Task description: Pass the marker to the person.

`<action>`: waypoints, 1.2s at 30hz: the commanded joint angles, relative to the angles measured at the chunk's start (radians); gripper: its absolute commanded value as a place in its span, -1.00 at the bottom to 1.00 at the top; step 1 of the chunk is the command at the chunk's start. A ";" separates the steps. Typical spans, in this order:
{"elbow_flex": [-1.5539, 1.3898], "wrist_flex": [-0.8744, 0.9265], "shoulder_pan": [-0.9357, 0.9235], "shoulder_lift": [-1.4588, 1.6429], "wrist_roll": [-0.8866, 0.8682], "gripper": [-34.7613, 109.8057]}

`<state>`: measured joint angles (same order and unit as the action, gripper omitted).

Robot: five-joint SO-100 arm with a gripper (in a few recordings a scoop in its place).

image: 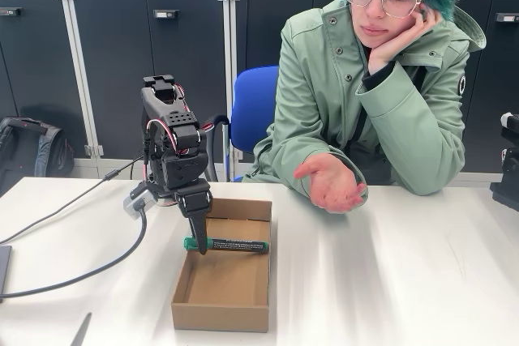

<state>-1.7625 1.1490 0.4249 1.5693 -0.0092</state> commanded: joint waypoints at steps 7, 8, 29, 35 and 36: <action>0.028 -0.006 -0.015 0.008 -0.002 -0.40; 0.029 -0.008 -0.015 0.008 -0.002 -0.41; 0.101 0.049 0.000 0.014 -0.009 -0.59; 0.146 0.114 0.032 0.035 -0.040 -0.59; 0.147 0.123 0.038 0.048 -0.043 -0.59</action>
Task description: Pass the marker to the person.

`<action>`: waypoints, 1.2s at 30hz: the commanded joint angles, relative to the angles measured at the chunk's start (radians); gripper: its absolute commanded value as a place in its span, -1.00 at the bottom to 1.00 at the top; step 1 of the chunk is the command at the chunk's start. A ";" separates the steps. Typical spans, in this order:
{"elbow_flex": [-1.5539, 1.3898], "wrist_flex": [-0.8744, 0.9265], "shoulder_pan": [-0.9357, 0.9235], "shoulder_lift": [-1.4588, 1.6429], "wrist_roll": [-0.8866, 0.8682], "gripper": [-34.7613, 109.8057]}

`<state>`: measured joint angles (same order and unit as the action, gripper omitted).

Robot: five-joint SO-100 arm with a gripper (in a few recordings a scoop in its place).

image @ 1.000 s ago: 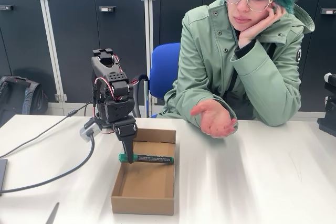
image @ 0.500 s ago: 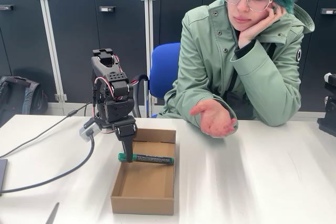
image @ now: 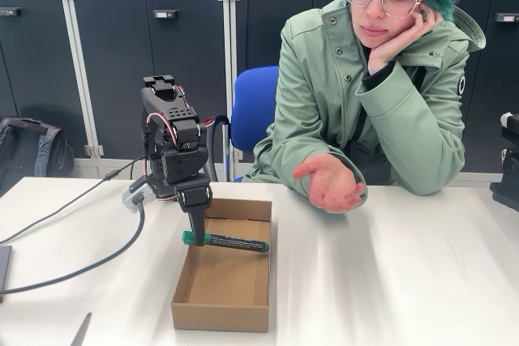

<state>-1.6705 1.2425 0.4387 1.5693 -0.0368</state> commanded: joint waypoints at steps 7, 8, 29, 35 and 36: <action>0.023 0.098 0.075 0.164 -0.037 -0.59; 0.012 0.104 0.081 0.183 -0.044 -0.59; -0.140 0.249 0.314 0.681 -0.054 -0.59; -0.150 0.245 0.370 0.801 -0.035 -0.59; -0.150 0.245 0.377 0.816 -0.032 -0.59</action>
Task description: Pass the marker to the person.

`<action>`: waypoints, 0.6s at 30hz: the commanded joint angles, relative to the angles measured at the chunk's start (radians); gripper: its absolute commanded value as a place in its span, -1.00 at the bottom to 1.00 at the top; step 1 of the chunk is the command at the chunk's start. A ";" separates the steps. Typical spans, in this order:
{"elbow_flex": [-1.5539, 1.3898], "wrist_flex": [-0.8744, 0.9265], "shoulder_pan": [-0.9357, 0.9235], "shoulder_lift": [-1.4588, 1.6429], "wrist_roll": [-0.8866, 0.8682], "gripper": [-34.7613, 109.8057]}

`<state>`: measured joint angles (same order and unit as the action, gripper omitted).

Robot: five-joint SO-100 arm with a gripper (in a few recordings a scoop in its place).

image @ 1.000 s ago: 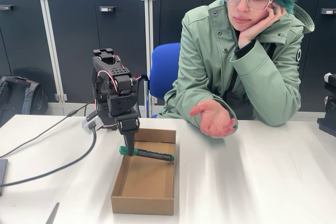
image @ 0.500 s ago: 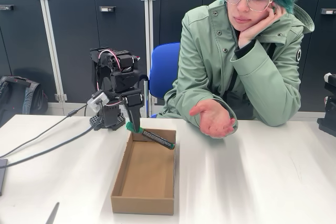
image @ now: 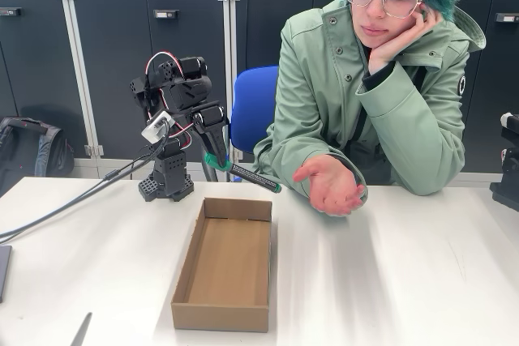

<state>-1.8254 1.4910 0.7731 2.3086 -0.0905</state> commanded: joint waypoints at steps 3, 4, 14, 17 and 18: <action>0.003 0.000 0.063 0.129 0.029 -0.59; 0.002 0.000 0.072 0.149 0.035 -0.59; 0.021 -0.048 0.173 0.308 0.135 -0.59; 0.071 -0.097 0.222 0.322 0.172 -0.59; 0.089 -0.117 0.236 0.322 0.184 -0.59</action>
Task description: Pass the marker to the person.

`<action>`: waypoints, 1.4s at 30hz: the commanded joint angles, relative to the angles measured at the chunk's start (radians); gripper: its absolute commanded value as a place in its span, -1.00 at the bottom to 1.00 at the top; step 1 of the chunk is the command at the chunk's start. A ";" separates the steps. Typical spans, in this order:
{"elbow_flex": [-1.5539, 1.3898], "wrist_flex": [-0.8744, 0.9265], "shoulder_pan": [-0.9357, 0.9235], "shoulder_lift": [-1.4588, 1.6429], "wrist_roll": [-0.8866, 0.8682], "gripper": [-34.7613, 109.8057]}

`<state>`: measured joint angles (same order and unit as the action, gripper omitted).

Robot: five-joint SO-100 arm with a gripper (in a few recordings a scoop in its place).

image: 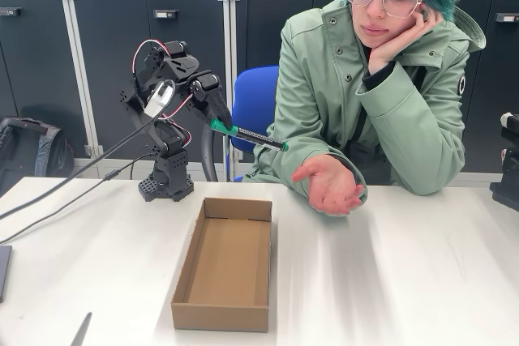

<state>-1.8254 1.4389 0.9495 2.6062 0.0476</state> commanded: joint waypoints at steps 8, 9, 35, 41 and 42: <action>0.207 -0.313 0.100 -0.043 0.167 -0.59; 0.215 -0.345 0.101 -0.052 0.184 -0.59; 0.690 -0.793 -0.037 -0.704 0.612 -0.59; 0.707 -0.758 -0.092 -0.802 0.635 -0.59; 0.707 -0.749 -0.101 -0.813 0.630 -0.59</action>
<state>-1.1873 0.6826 0.8606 1.7978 0.6611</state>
